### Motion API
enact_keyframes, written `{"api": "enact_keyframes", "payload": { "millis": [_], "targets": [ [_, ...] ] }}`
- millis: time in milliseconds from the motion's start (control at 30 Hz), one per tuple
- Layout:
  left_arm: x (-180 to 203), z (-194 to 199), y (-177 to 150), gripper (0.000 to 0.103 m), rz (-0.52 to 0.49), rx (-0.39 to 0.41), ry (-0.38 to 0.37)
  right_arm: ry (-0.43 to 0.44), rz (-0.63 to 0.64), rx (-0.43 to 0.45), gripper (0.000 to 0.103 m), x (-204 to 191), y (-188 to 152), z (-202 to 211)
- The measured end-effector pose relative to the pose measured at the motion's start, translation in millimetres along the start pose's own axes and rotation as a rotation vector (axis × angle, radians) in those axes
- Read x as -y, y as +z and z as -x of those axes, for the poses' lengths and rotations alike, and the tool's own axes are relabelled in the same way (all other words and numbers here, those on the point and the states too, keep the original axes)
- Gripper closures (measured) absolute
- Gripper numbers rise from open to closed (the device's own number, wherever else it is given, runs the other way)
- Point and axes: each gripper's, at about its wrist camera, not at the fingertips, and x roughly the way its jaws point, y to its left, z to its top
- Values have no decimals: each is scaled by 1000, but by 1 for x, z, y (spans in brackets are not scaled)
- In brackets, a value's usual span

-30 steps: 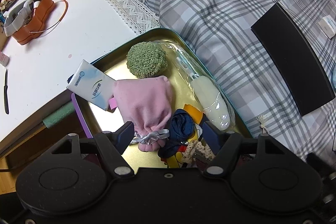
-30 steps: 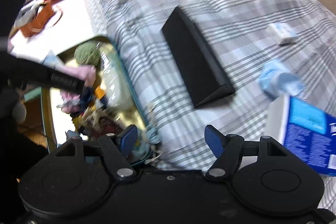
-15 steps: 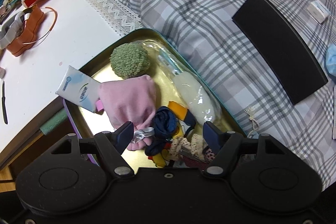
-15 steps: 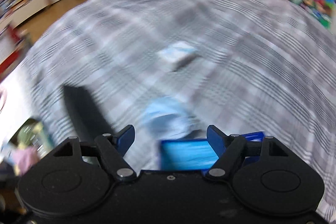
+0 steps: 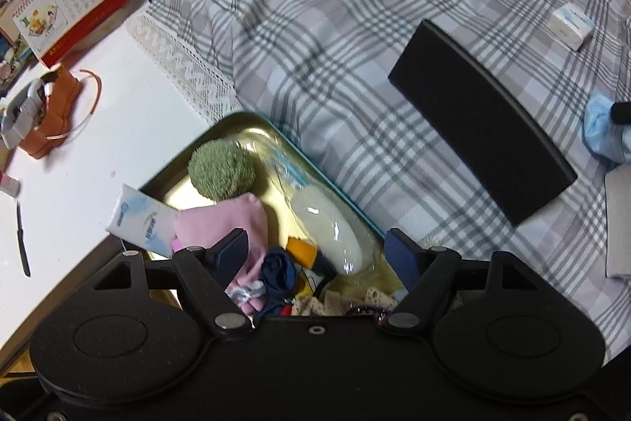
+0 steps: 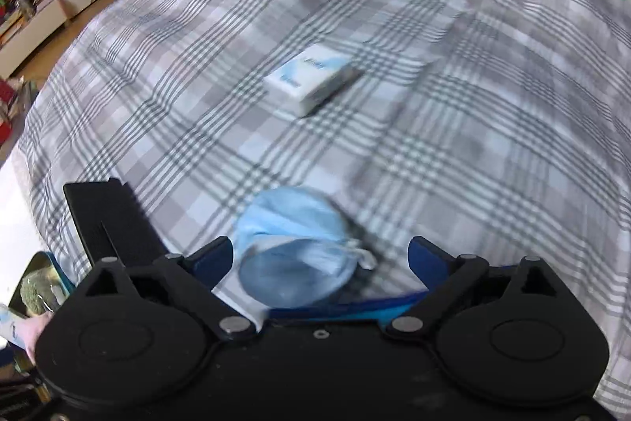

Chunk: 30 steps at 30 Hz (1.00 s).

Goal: Organize soft objects
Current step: 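Grasp the white tissue pack with the left tool while the right grasps a blue mask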

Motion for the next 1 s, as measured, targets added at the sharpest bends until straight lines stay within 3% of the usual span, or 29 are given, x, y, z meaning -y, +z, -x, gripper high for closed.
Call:
{"api": "enact_keyframes", "payload": {
  "millis": [167,233,333,533,800,1000],
  "targets": [
    [13,12,22,30,-38,29,24,-42,38,-43,10,-15,0,-29],
    [23,16,32,29,-63,46,34,-39,32,-67,31,-10,1,-38],
    [41,19,50,26,-96,73,37,-23,10,-60,36,2,3,-43],
    [88,18,85,26,-162,95,29,-34,-46,-16,40,28,8,-37],
    [166,11,136,26,-229,93,-77,-94,-198,94,40,82,15,-11],
    [218,-11,174,26,-234,69,-144,-119,-302,96,41,116,17,-11]
  ]
}}
